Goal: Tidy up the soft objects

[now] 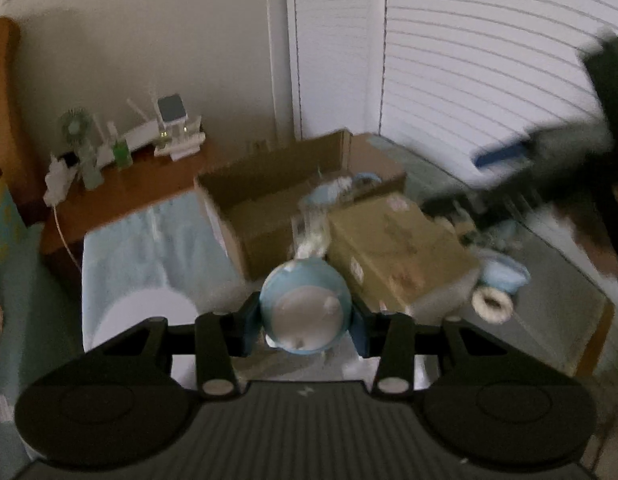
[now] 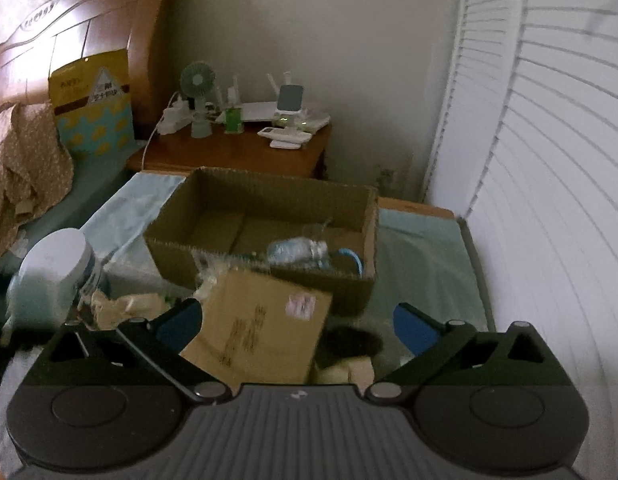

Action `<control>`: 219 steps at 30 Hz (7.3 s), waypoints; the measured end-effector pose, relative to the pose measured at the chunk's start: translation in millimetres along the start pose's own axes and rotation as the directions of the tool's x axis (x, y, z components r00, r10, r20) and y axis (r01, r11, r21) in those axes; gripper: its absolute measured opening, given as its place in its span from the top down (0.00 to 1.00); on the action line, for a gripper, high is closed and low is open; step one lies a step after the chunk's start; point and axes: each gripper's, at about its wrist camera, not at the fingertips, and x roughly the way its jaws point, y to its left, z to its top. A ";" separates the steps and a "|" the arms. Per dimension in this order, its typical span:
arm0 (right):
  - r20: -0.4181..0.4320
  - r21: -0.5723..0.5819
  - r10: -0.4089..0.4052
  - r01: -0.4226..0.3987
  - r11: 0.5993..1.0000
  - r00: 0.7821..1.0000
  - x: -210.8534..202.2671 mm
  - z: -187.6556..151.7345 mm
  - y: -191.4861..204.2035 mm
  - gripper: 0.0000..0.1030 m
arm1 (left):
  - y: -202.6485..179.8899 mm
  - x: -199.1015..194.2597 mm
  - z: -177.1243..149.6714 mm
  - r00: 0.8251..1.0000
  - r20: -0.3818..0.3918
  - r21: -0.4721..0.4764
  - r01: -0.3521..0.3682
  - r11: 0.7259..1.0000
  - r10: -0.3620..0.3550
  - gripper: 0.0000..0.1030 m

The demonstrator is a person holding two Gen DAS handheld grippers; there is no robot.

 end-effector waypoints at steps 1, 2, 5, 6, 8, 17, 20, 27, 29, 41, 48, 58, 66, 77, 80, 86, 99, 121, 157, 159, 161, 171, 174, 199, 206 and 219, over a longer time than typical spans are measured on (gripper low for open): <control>0.004 0.009 -0.004 0.004 1.000 1.000 -4.8 -6.6 0.7 0.00 | 1.7 4.5 8.5 1.000 0.007 0.002 0.000 1.000 0.000 0.58; 0.008 0.019 -0.007 0.007 1.000 1.000 -7.4 -10.8 1.2 0.00 | 3.6 8.9 15.3 1.000 0.009 0.000 -0.001 1.000 0.000 0.58; 0.018 0.050 -0.010 0.010 0.999 1.000 -18.5 -23.7 0.0 0.00 | 10.7 26.1 39.5 1.000 0.016 -0.004 0.008 1.000 -0.008 0.58; 0.020 0.056 -0.011 0.010 0.998 1.000 -21.4 -26.1 -0.4 0.00 | 12.9 32.6 46.6 1.000 0.016 -0.005 0.009 1.000 -0.009 0.58; 0.027 0.053 -0.017 0.015 0.999 0.999 -26.0 -29.3 -0.2 0.00 | 17.2 48.5 62.2 1.000 0.013 -0.010 0.009 1.000 -0.009 0.58; 0.029 0.055 -0.033 0.032 0.998 0.999 -33.5 -40.2 -1.4 0.00 | 20.2 104.1 100.7 0.999 0.003 -0.019 -0.035 0.999 0.035 0.57; 0.028 0.065 -0.030 0.028 0.998 0.999 -34.6 -42.4 -3.6 0.00 | 19.4 114.6 103.5 0.999 0.005 -0.024 -0.050 0.998 0.050 0.49; 0.041 0.065 -0.025 0.022 0.998 0.999 -39.7 -43.4 -4.3 0.00 | 20.4 106.9 97.0 0.997 0.030 -0.053 -0.072 0.996 0.073 0.19; 0.044 0.065 -0.019 0.016 0.998 0.999 -41.2 -43.2 -4.1 0.00 | 20.5 97.9 92.0 0.997 0.038 -0.057 -0.072 0.996 0.074 0.14; 0.036 0.038 -0.025 0.023 0.999 0.999 -47.8 -49.6 3.5 0.00 | -1.0 36.3 38.7 0.995 0.091 -0.026 -0.036 0.999 0.038 0.12; -0.003 0.023 -0.038 0.038 0.999 0.999 -48.7 -65.7 2.9 0.00 | -26.1 13.2 -5.9 0.996 0.089 -0.041 -0.007 0.999 0.011 0.12; -0.164 0.015 -0.065 0.069 0.998 0.984 -24.1 -108.9 -6.4 0.00 | -47.6 1.5 -58.0 0.998 0.063 -0.018 -0.024 1.000 0.025 0.12; -0.214 0.068 -0.081 0.097 0.993 0.974 6.1 -121.7 -13.8 0.00 | -48.5 7.3 -59.8 0.999 0.047 0.011 -0.004 1.000 0.004 0.12; -0.202 0.079 -0.087 0.105 0.991 0.975 7.6 -122.2 -14.6 0.00 | -74.1 38.8 -54.5 0.999 -0.006 0.180 0.040 0.983 -0.040 0.13; -0.194 0.076 -0.088 0.105 0.992 0.977 7.2 -123.2 -14.2 0.00 | -76.6 46.1 -55.4 0.999 -0.018 0.187 0.036 0.982 -0.033 0.18; -0.167 0.070 -0.083 0.096 0.993 0.983 3.3 -128.6 -15.5 0.00 | -75.4 56.7 -57.4 0.999 -0.039 0.167 0.018 0.986 -0.012 0.32; -0.141 0.084 -0.062 0.074 0.994 0.988 -6.1 -123.1 -21.3 0.00 | -76.8 63.3 -57.0 0.999 -0.049 0.152 0.016 0.988 -0.009 0.41; -0.134 0.136 -0.026 0.045 0.990 0.991 9.0 -95.1 -36.7 0.64 | -66.4 60.4 -49.8 0.997 -0.060 0.099 0.046 0.994 -0.040 0.49; -0.173 0.091 -0.084 0.101 0.991 0.981 -0.1 -84.1 -35.1 0.78 | -45.0 6.4 -46.0 0.992 -0.028 0.056 0.127 0.990 -0.126 0.49; -0.163 0.082 -0.088 0.103 0.991 0.983 -7.5 -81.4 -33.2 0.78 | -45.6 5.9 -46.0 0.991 -0.029 0.057 0.133 0.990 -0.131 0.49; -0.149 0.083 -0.079 0.092 0.992 0.986 -15.9 -77.9 -31.9 0.78 | -45.7 3.6 -46.1 0.991 -0.023 0.059 0.136 0.989 -0.135 0.49; -0.061 0.012 -0.083 0.084 0.996 0.995 -50.6 -50.1 -15.3 0.78 | -43.8 -7.4 -48.2 0.988 0.004 0.051 0.151 0.987 -0.152 0.49; -0.037 -0.013 -0.083 0.083 0.996 0.996 -53.5 -37.7 -11.1 0.78 | -41.1 -10.5 -49.0 0.989 0.013 0.046 0.146 0.988 -0.146 0.49; -0.019 -0.204 0.112 -0.113 0.972 0.994 76.8 111.7 35.6 0.77 | -5.8 -20.8 -54.3 1.000 0.017 -0.103 0.024 0.994 -0.023 0.49; -0.059 -0.218 0.090 -0.100 0.971 0.994 114.4 111.8 31.1 0.40 | 0.0 -16.0 -51.5 1.000 -0.005 -0.109 -0.006 0.994 0.005 0.49; -0.061 -0.119 0.036 -0.043 0.992 0.998 55.4 65.8 10.2 0.00 | 8.0 -5.0 -12.2 1.000 -0.003 -0.059 0.028 0.998 -0.028 0.49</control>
